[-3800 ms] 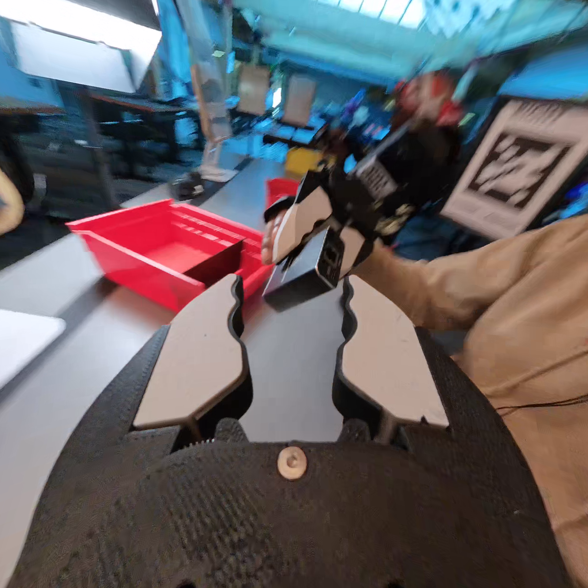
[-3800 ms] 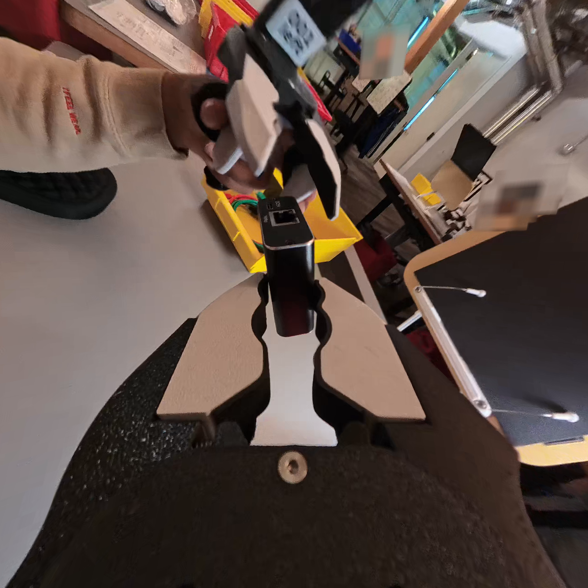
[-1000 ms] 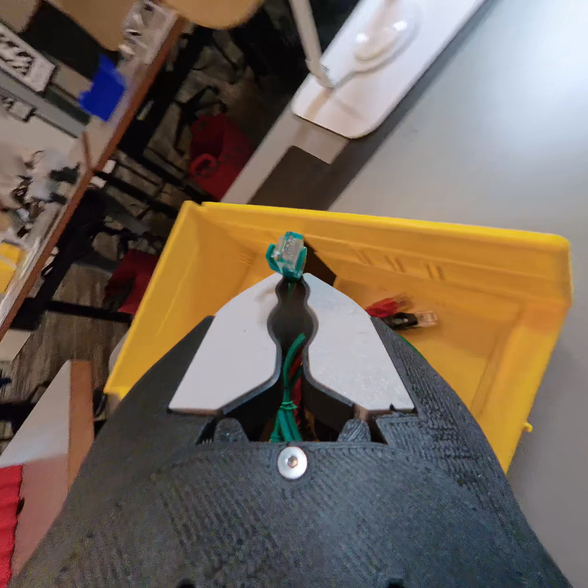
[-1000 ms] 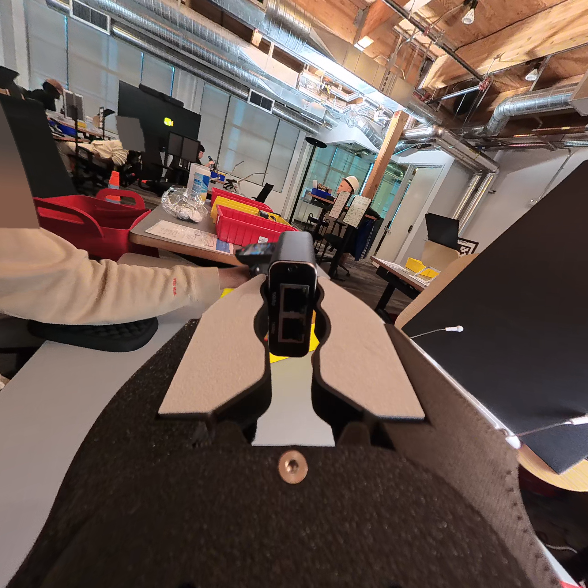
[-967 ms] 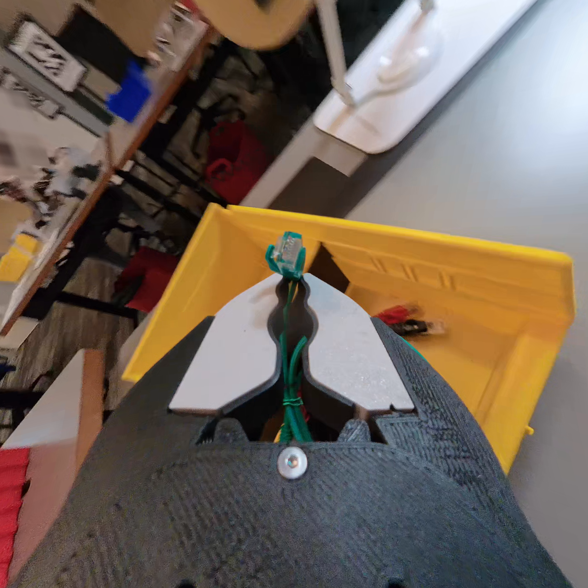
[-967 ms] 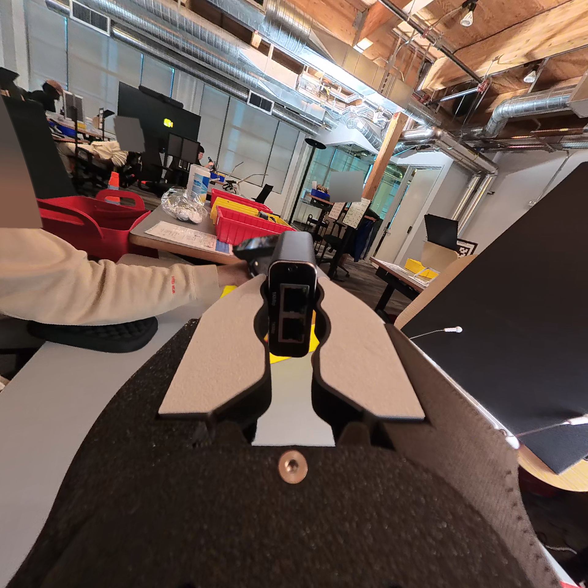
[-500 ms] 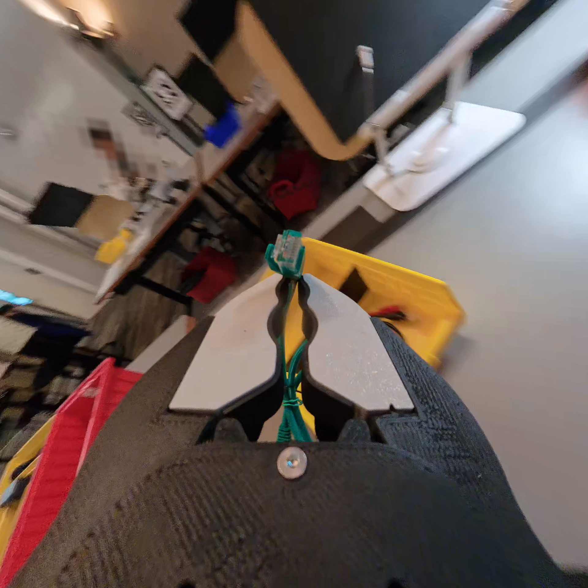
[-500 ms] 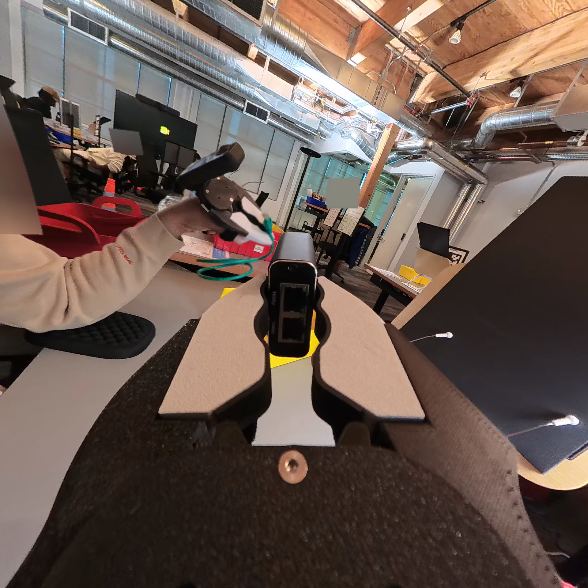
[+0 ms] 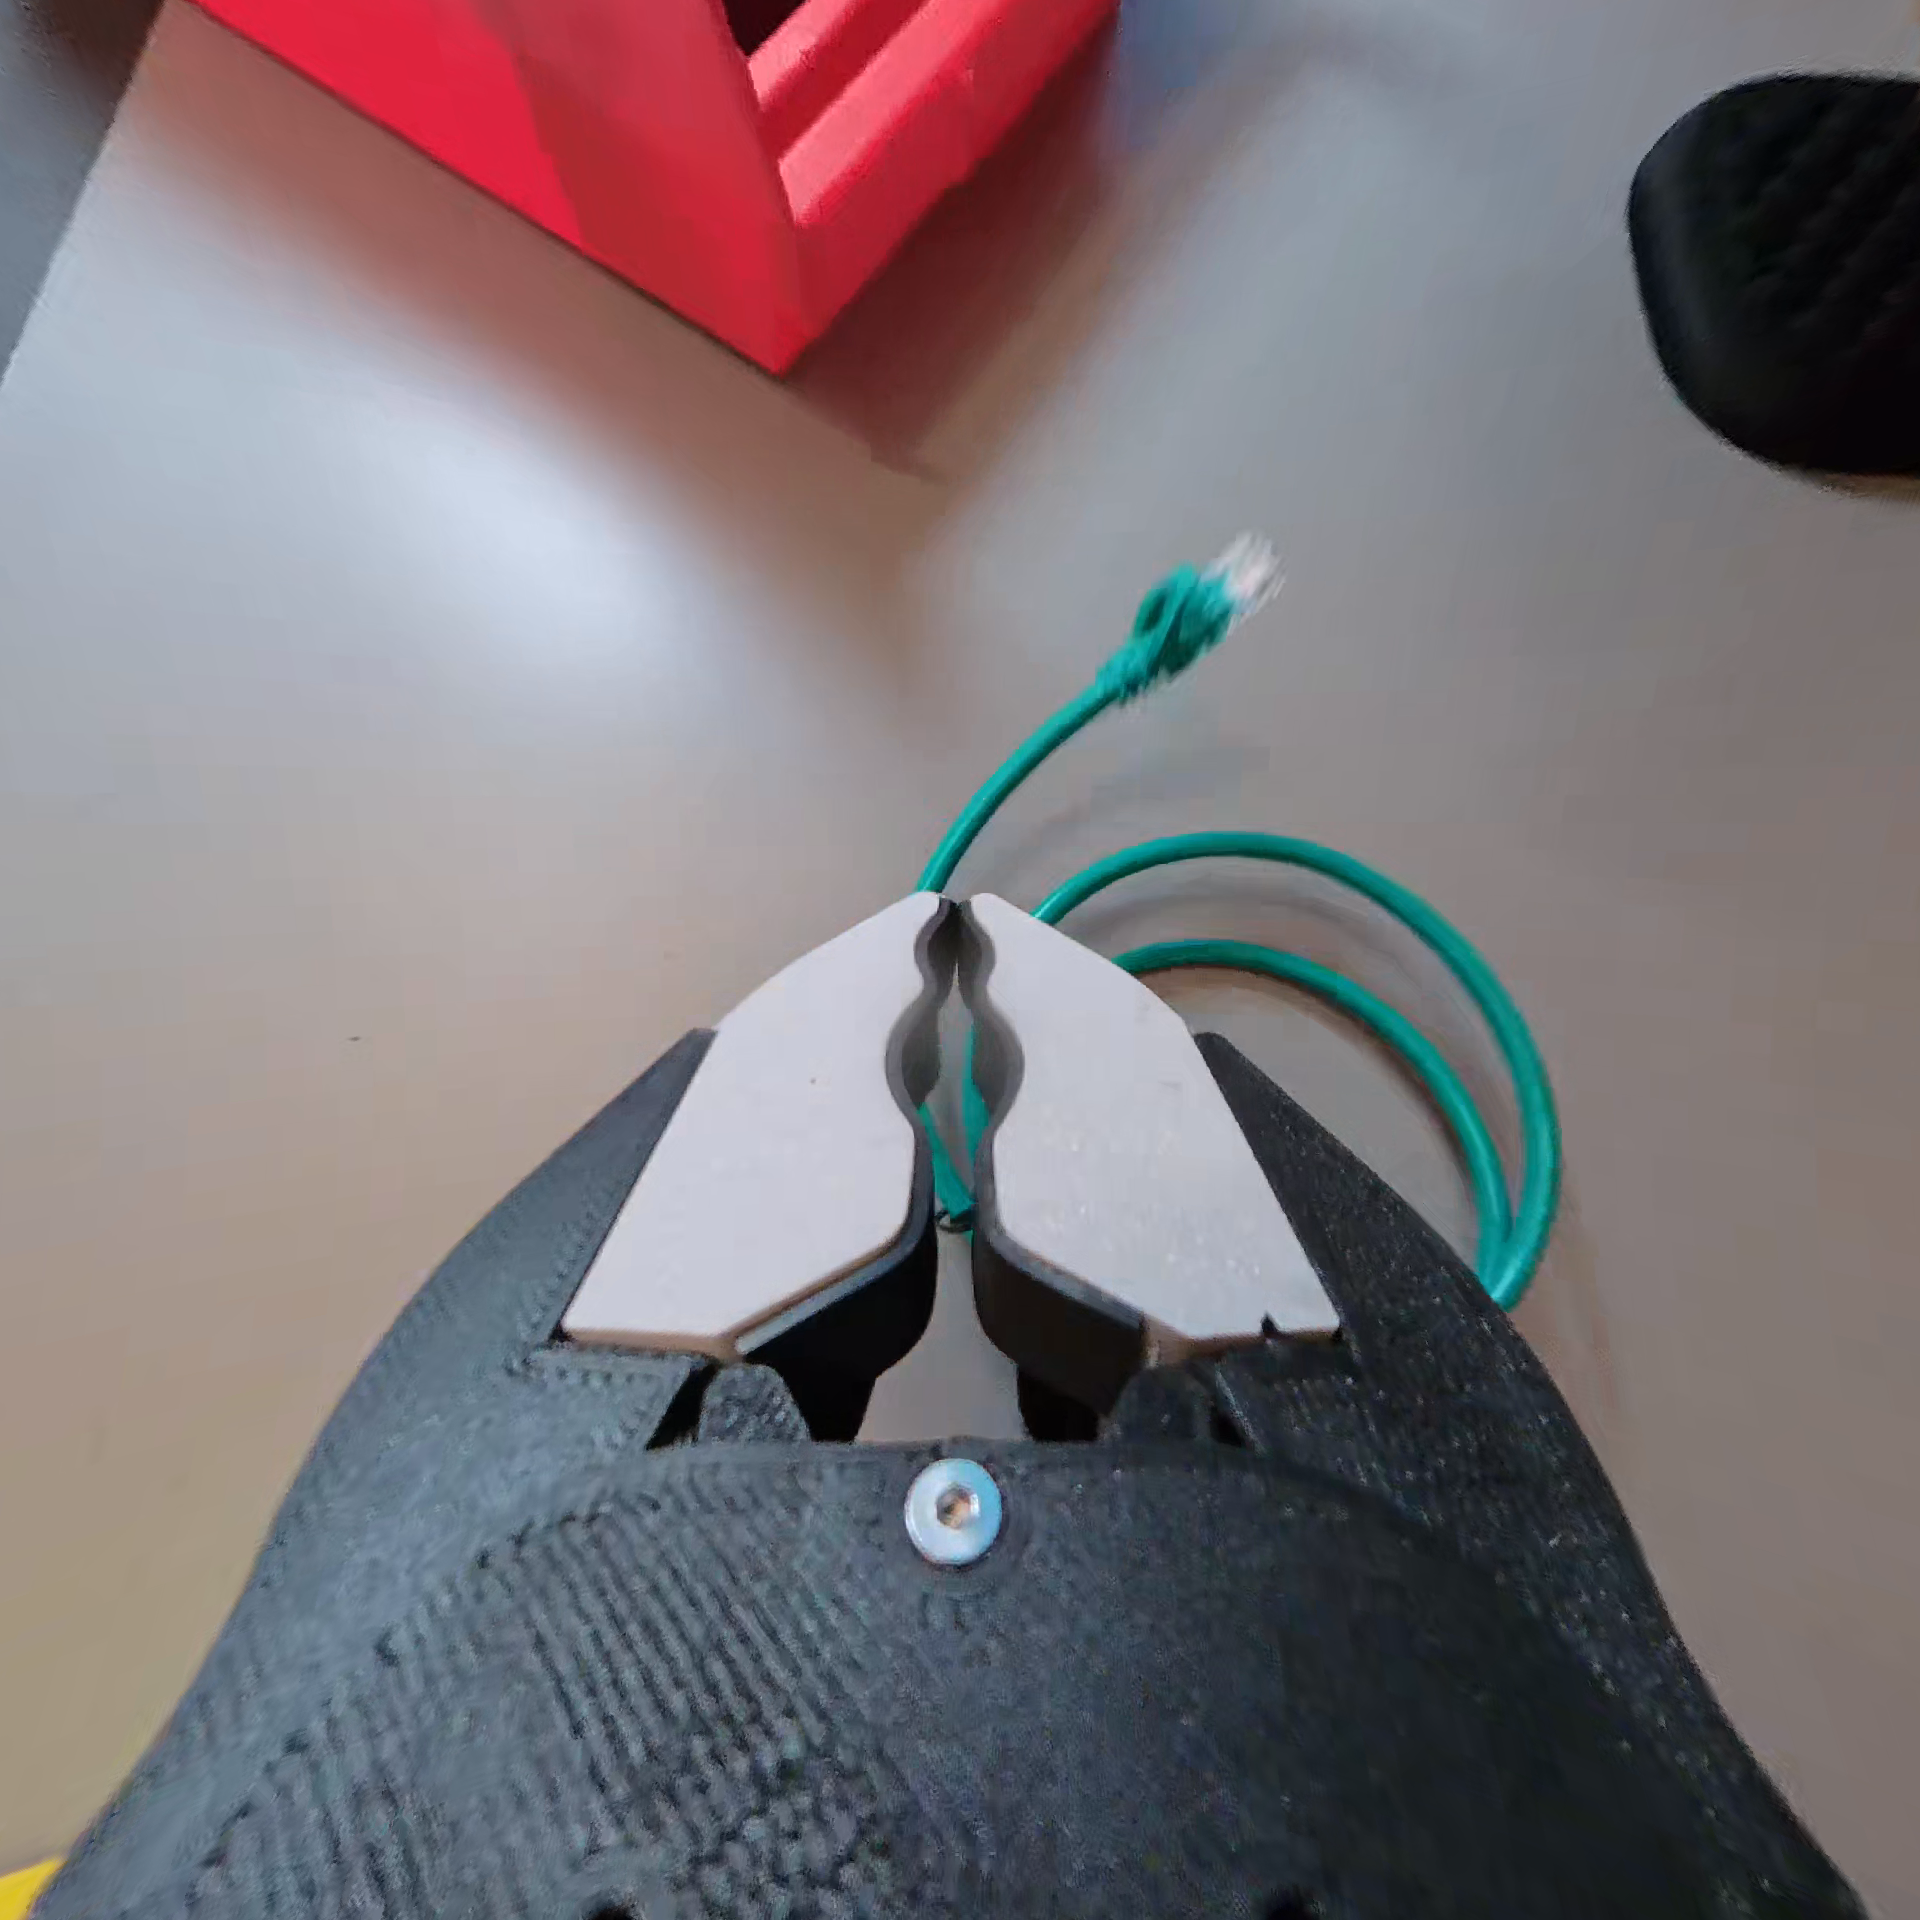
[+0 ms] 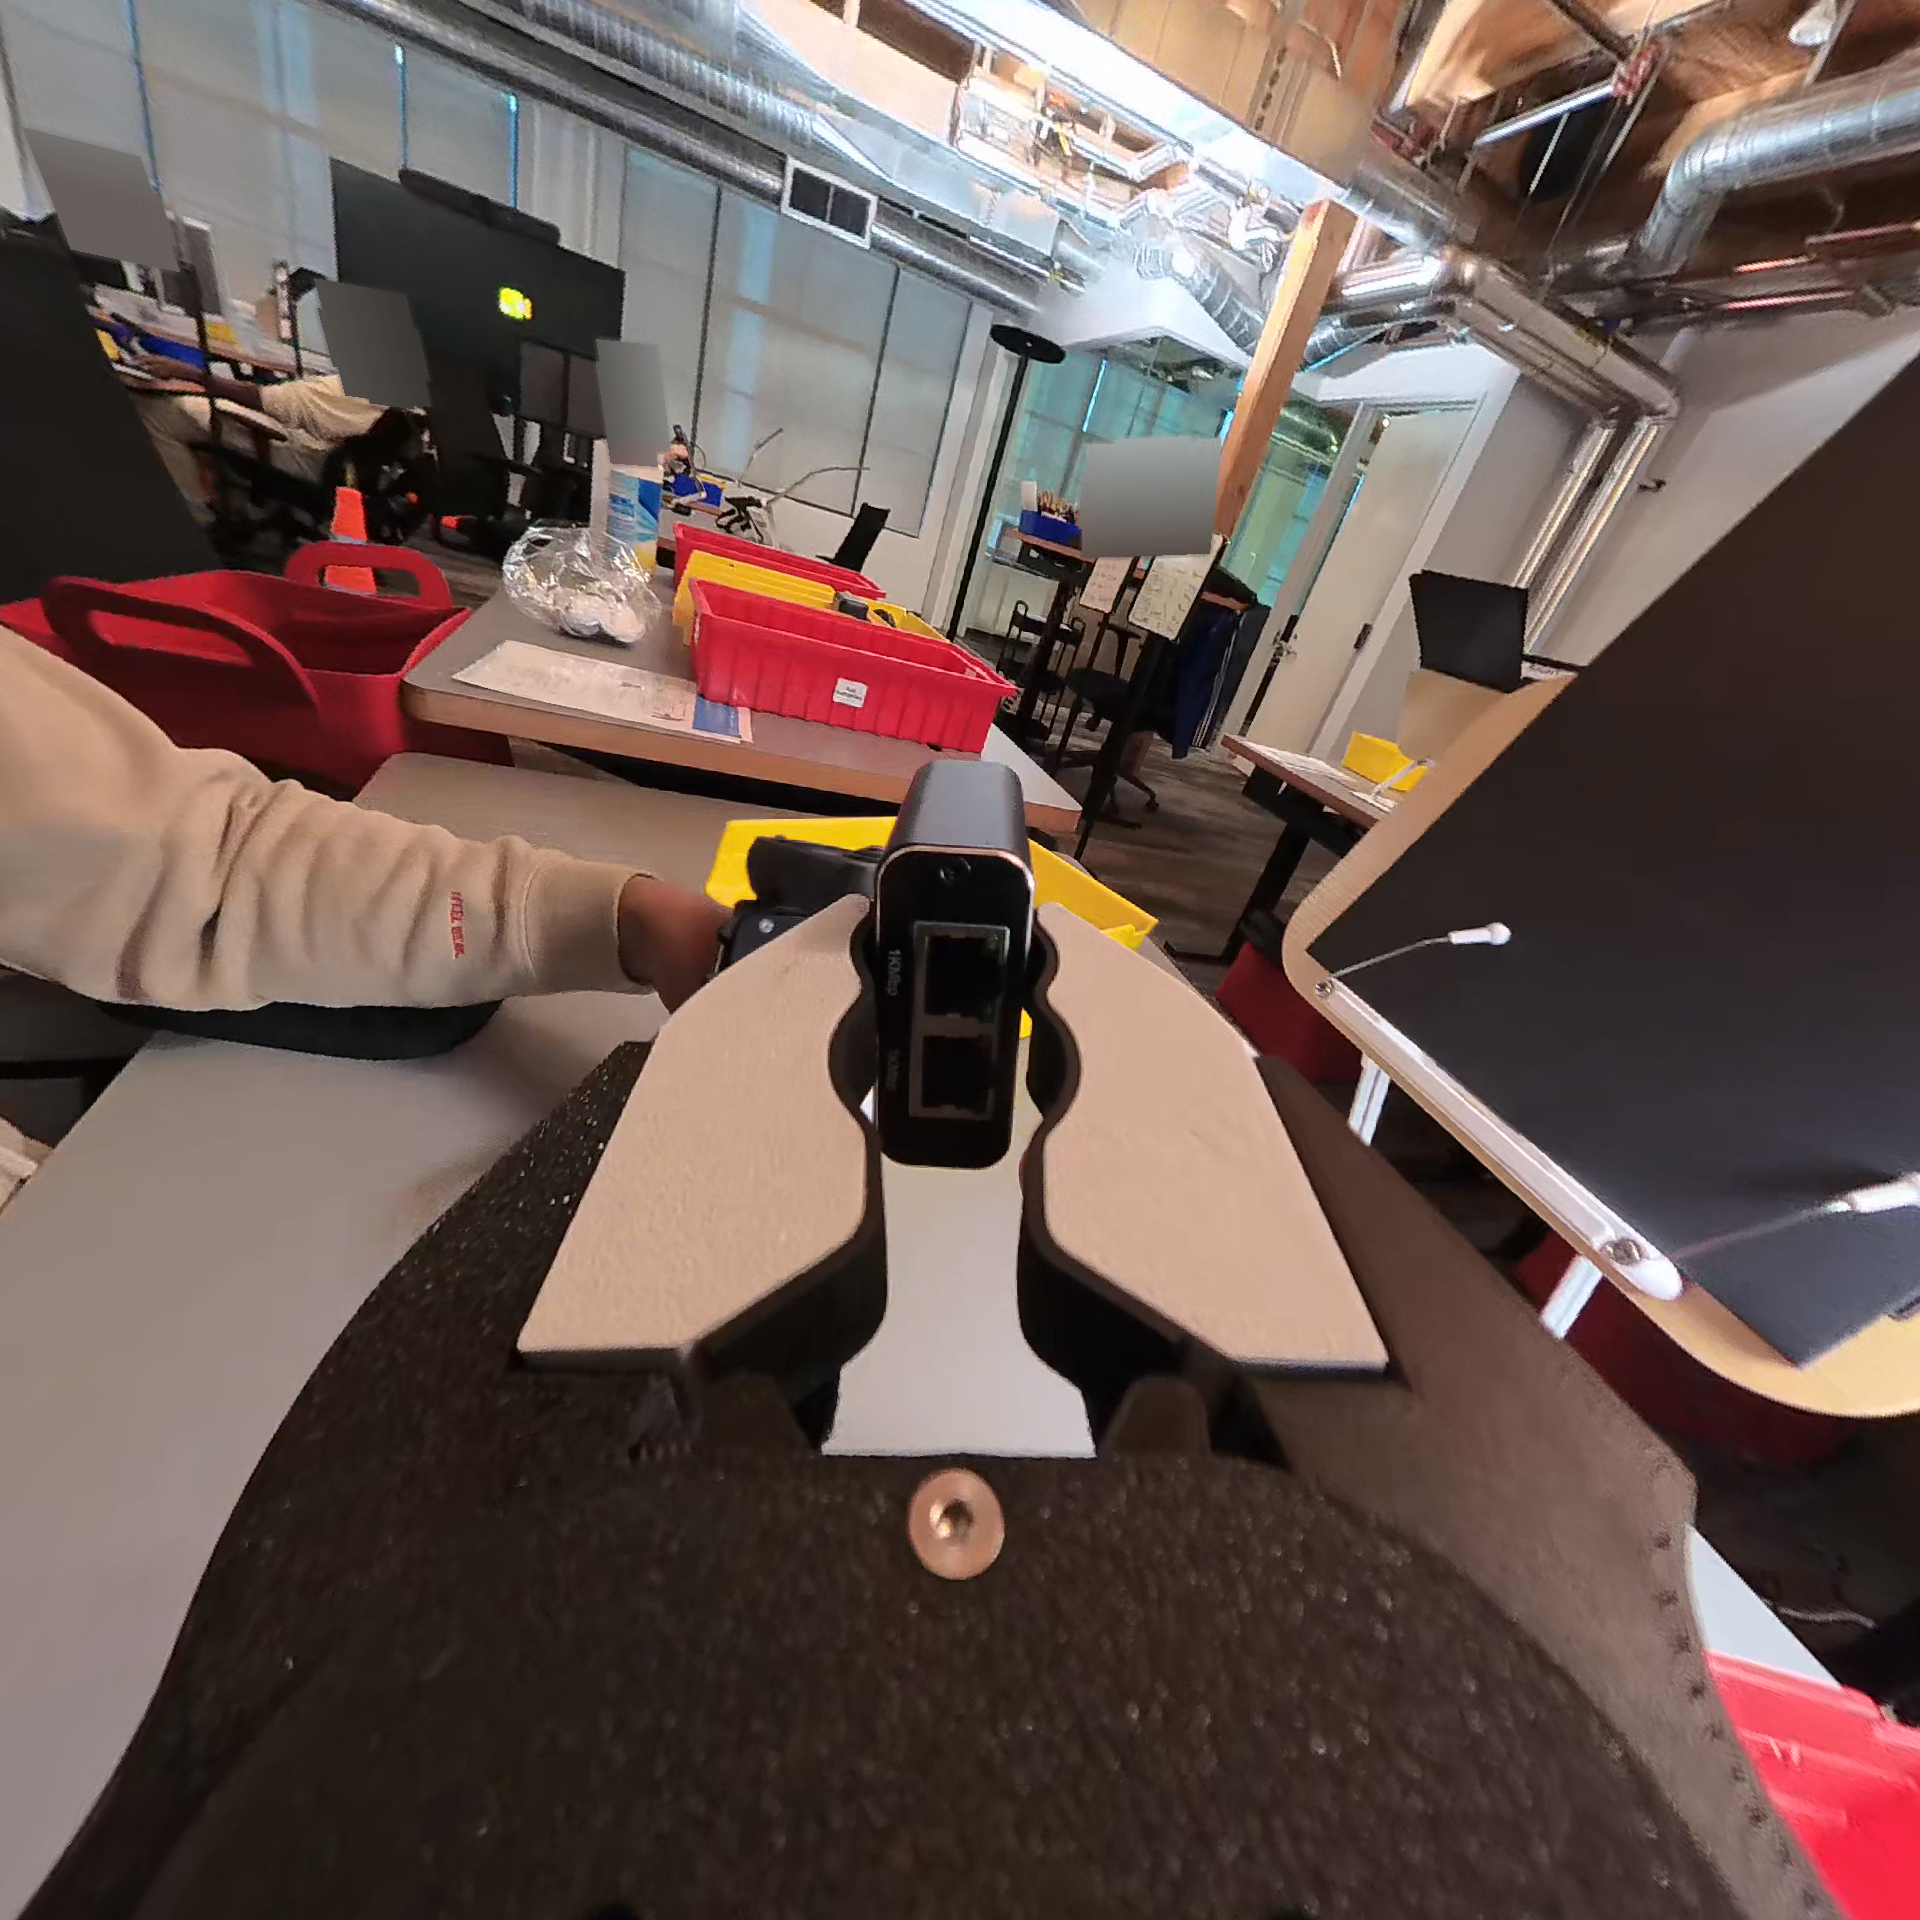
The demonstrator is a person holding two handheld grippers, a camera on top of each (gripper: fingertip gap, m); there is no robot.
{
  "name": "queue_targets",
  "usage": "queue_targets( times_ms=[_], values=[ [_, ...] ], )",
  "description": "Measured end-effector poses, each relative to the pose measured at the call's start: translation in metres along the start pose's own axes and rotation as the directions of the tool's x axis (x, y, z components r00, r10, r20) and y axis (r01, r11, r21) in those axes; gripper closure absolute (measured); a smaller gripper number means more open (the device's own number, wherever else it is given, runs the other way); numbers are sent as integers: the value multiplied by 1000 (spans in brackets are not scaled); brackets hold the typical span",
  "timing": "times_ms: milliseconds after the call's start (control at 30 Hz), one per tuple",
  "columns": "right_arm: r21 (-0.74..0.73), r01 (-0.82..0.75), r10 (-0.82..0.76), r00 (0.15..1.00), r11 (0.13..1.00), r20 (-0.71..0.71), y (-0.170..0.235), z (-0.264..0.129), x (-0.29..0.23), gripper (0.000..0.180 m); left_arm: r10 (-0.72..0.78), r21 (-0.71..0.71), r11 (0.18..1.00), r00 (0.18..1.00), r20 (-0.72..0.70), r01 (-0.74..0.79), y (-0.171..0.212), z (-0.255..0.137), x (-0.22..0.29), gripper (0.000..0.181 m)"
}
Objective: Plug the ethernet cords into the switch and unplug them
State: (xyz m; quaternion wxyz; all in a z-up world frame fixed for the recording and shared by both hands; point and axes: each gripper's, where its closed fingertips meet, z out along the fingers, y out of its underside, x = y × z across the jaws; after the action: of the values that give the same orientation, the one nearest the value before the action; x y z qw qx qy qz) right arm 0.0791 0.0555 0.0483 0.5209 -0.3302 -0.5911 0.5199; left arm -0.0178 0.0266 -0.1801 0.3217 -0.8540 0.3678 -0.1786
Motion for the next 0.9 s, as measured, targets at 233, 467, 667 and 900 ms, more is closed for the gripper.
queue_targets(
  times_ms=[233,467,667,900],
  values=[
    [19,-13,13,1000,1000,-20,-1,-7,9,155,125,148,983,987,-98,-110,-15,-4,14,156],
    [56,-24,23,999,998,26,-4,-9,4,155,280,137,958,922,-267,-251,-25,24,33,150],
    [40,-36,35,999,999,40,3,-9,5,155,332,57,940,861,-386,-337,-22,46,37,152],
    [12,-63,63,997,998,33,17,-9,12,155,280,28,955,865,-417,-296,-22,60,38,165]
  ],
)
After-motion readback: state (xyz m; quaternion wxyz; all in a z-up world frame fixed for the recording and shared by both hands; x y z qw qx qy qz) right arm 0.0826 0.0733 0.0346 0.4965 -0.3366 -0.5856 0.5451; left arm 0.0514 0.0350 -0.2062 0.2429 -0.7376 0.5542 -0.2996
